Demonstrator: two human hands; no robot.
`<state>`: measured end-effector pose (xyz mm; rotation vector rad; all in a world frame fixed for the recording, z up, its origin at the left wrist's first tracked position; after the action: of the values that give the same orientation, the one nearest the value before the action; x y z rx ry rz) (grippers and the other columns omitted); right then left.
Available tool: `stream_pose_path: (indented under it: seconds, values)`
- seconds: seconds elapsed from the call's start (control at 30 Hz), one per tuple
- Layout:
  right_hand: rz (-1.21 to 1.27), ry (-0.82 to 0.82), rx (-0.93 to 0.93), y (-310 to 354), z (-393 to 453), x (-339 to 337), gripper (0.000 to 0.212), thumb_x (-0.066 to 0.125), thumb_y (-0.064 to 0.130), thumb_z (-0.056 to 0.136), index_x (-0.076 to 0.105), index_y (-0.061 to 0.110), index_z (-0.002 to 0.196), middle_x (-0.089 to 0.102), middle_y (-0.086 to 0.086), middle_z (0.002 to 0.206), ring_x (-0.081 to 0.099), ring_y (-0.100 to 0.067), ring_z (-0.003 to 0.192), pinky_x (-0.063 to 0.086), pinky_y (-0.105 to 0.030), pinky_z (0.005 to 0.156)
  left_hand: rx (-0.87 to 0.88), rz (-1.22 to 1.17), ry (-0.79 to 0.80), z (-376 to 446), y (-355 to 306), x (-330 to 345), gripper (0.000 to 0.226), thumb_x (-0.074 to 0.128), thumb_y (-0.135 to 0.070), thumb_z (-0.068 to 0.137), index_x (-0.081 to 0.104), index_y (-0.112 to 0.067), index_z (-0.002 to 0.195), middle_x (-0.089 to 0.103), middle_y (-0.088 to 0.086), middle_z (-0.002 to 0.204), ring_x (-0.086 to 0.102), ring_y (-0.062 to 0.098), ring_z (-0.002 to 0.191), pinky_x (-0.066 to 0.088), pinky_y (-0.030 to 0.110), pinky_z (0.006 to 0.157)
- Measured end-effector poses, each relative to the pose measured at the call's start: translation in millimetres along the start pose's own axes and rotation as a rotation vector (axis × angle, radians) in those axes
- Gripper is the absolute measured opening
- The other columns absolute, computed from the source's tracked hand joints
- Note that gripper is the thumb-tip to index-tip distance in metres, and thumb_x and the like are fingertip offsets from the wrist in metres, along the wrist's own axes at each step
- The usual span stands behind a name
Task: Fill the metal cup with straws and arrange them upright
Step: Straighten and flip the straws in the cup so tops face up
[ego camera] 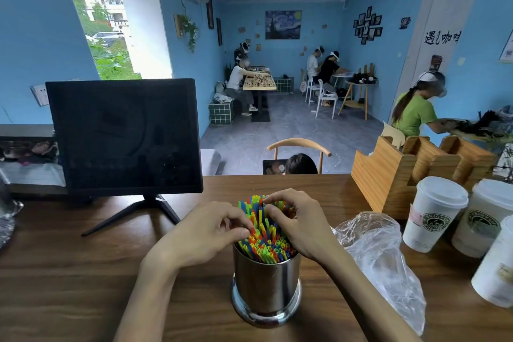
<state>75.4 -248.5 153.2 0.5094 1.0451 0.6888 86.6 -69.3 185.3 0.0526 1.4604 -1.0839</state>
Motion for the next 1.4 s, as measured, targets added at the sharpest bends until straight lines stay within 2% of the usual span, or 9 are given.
stream_pose_path:
  seconds: [0.1, 0.27, 0.53, 0.73, 0.83, 0.97, 1.1, 1.2, 1.4]
  values:
    - [0.003, 0.001, 0.005, -0.4, -0.5, -0.5, 0.014, 0.064, 0.038, 0.095, 0.070, 0.038, 0.108, 0.063, 0.023, 0.111, 0.052, 0.001, 0.110, 0.046, -0.026, 0.095, 0.000, -0.037, -0.048, 0.2, 0.7, 0.2, 0.011, 0.073, -0.030, 0.092, 0.077, -0.040, 0.090, 0.062, -0.035, 0.079, 0.056, -0.004, 0.073, 0.039, 0.012, 0.064]
    - [-0.011, -0.009, -0.001, 2.0, -1.2, -2.2, 0.014, 0.065, 0.037, 0.095, 0.071, 0.034, 0.108, 0.062, 0.024, 0.108, 0.052, 0.000, 0.109, 0.045, -0.026, 0.094, 0.010, -0.078, -0.134, -0.6, 5.2, -2.8, 0.016, 0.072, -0.032, 0.092, 0.077, -0.047, 0.095, 0.069, -0.017, 0.090, 0.059, 0.012, 0.083, 0.050, 0.031, 0.074]
    - [-0.006, 0.044, -0.002, 7.2, 0.3, -2.4, 0.023, 0.060, 0.046, 0.096, 0.070, 0.035, 0.114, 0.062, 0.025, 0.111, 0.052, 0.000, 0.112, 0.047, -0.032, 0.098, 0.094, -0.168, -0.494, 0.0, -14.6, -36.4, 0.019, 0.068, -0.019, 0.095, 0.077, -0.034, 0.102, 0.067, -0.010, 0.089, 0.057, 0.013, 0.071, 0.043, 0.013, 0.063]
    - [0.127, 0.056, -0.132, 37.8, -0.4, -5.0, 0.040, 0.055, 0.059, 0.092, 0.069, 0.039, 0.123, 0.065, 0.029, 0.117, 0.051, 0.004, 0.122, 0.040, -0.033, 0.106, 0.165, -0.246, -0.722, 4.9, -39.2, -60.4, 0.016, 0.063, -0.018, 0.099, 0.075, -0.027, 0.104, 0.060, -0.023, 0.090, 0.053, 0.006, 0.071, 0.039, 0.011, 0.066]
    - [0.212, 0.101, -0.129, 46.0, -0.9, 1.5, 0.031, 0.073, 0.045, 0.089, 0.075, 0.031, 0.116, 0.069, 0.025, 0.109, 0.059, 0.004, 0.113, 0.045, -0.023, 0.099, 0.239, -0.267, -0.804, 5.0, -57.4, -76.1, 0.014, 0.061, -0.026, 0.100, 0.073, -0.029, 0.105, 0.063, -0.017, 0.096, 0.055, 0.007, 0.072, 0.040, 0.013, 0.063]
    - [0.409, 0.096, -0.113, 47.3, 1.7, -2.1, 0.019, 0.070, 0.025, 0.094, 0.077, 0.020, 0.111, 0.078, 0.010, 0.094, 0.071, -0.005, 0.096, 0.054, -0.026, 0.092, 0.314, -0.312, -1.002, -7.3, -66.7, -99.6, 0.013, 0.060, -0.023, 0.101, 0.069, -0.031, 0.106, 0.069, -0.001, 0.104, 0.059, 0.005, 0.076, 0.043, 0.013, 0.067]
    - [0.732, -0.033, -0.034, 39.1, 8.5, -29.9, 0.024, 0.069, 0.021, 0.087, 0.075, 0.007, 0.104, 0.075, -0.010, 0.078, 0.068, -0.018, 0.064, 0.054, -0.024, 0.063, 0.180, -0.405, -1.179, -15.3, -36.1, -102.6, 0.011, 0.066, -0.023, 0.099, 0.073, -0.028, 0.106, 0.074, 0.000, 0.101, 0.059, 0.001, 0.073, 0.045, 0.015, 0.067]
    - [0.933, -0.158, 0.100, 26.4, 12.6, -48.6, 0.022, 0.074, 0.021, 0.077, 0.075, 0.007, 0.094, 0.077, -0.015, 0.083, 0.069, -0.016, 0.061, 0.049, -0.019, 0.052, 0.006, -0.500, -1.116, -8.8, -1.9, -85.0, 0.013, 0.071, -0.023, 0.095, 0.079, -0.021, 0.105, 0.077, -0.010, 0.089, 0.059, -0.001, 0.070, 0.048, 0.016, 0.065]
    - [1.145, -0.310, 0.181, 17.7, 22.1, -57.3, 0.024, 0.077, 0.018, 0.072, 0.075, 0.004, 0.092, 0.073, -0.007, 0.082, 0.069, -0.017, 0.071, 0.058, -0.023, 0.067, -0.282, -0.468, -0.806, 7.5, 34.3, -39.6, 0.008, 0.079, -0.026, 0.087, 0.083, -0.025, 0.094, 0.075, -0.006, 0.073, 0.056, -0.004, 0.053, 0.048, 0.030, 0.062]
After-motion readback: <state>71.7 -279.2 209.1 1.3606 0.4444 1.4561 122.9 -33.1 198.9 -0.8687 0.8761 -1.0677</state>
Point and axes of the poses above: each hand's wrist, its own z-axis towards the middle knuckle, its own x-axis out of the palm, y = z × x, the point moved 8 cm from there along z, towards the middle knuckle
